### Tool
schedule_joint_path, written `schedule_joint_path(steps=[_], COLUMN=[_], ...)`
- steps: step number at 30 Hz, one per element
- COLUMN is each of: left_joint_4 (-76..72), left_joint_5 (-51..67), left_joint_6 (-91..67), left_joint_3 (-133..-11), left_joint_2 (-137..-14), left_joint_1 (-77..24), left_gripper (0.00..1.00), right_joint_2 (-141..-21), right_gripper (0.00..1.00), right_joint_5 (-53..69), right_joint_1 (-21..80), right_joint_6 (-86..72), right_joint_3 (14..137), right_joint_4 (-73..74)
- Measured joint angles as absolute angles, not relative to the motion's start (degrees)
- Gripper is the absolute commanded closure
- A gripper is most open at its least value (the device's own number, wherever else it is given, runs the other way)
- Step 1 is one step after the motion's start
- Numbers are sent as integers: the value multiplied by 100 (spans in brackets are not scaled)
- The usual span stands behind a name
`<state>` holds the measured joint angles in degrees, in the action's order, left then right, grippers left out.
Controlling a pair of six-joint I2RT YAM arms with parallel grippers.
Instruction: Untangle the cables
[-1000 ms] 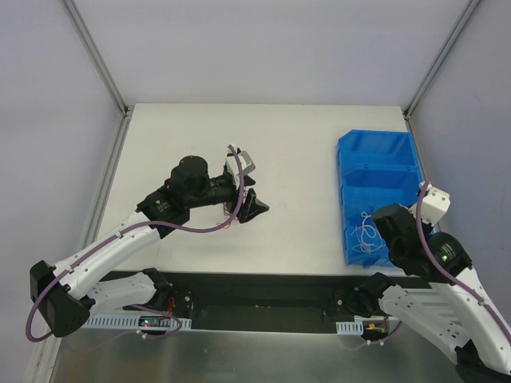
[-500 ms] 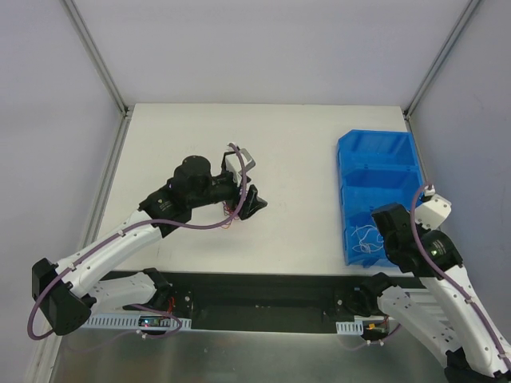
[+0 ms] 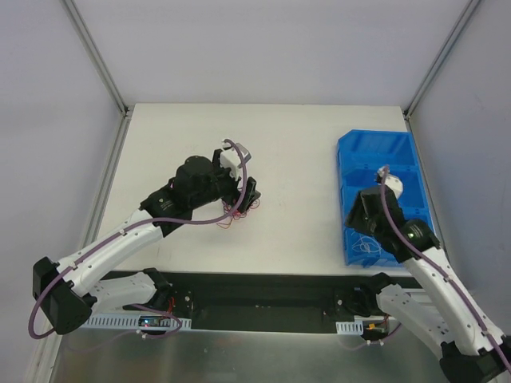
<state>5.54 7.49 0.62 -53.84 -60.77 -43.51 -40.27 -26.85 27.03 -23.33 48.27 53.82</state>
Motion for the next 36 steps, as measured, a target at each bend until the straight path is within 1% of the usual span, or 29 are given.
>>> schedule_joint_path(steps=[2, 4, 6, 9, 12, 14, 18, 21, 24, 26, 27, 31, 32, 34, 35, 36], left_joint_4=[558, 626, 701, 829, 954, 980, 980, 974, 974, 972, 972, 972, 972, 974, 969, 967], left_joint_5=[482, 255, 119, 84, 51, -71, -283, -384, -395, -362, -346, -224, -156, 14, 161, 307], left_joint_6=[-51, -148, -263, -504, -725, -814, -864, -893, -928, -952, -958, -967, -967, -961, -952, -941], left_joint_3=[-5387, -5413, -5450, -5494, -5494, -5494, -5494, -5494, -5494, -5494, -5494, -5494, -5494, -5494, -5494, -5498], left_joint_2=[-6149, -6278, -6473, -6779, -6906, -6912, -6904, -6862, -6827, -6823, -6823, -6820, -6820, -6823, -6825, -6836], left_joint_1=[-4340, -4283, -4150, -3675, -3159, -2919, -2762, -2762, -2764, -2762, -2751, -2724, -2724, -2727, -2724, -2724], left_gripper=[14, 18, 19, 21, 20, 19, 18, 18, 18, 18, 18, 18, 18, 19, 21, 25], right_joint_2=[-4357, -4871, -5446, -6528, -7417, -7819, -8534, -9115, -9507, -9629, -9662, -9754, -9760, -9758, -9747, -9706], right_gripper=[43, 40, 38, 32, 29, 28, 28, 30, 39, 49, 55, 98, 100, 100, 100, 100], right_joint_5=[-1688, -810, -292, 333, 639, 729, 825, 825, 755, 639, 578, 353, 303, 202, 163, 137], right_joint_1=[2823, 3076, 3514, 4128, 4700, 4945, 5107, 5159, 5242, 5288, 5310, 5323, 5323, 5317, 5308, 5290], right_joint_6=[-1994, -1798, -1734, -1704, -1682, -1693, -1747, -1820, -1931, -2016, -2056, -2167, -2198, -2241, -2261, -2281], right_joint_3=[4630, 4442, 4414, 4554, 4746, 4797, 4834, 4963, 5083, 5142, 5164, 5253, 5260, 5260, 5251, 5201], right_joint_4=[4523, 3607, 2912, 1887, 915, 285, -917, -1535, -1859, -1942, -1979, -2088, -2088, -2075, -2073, -2082])
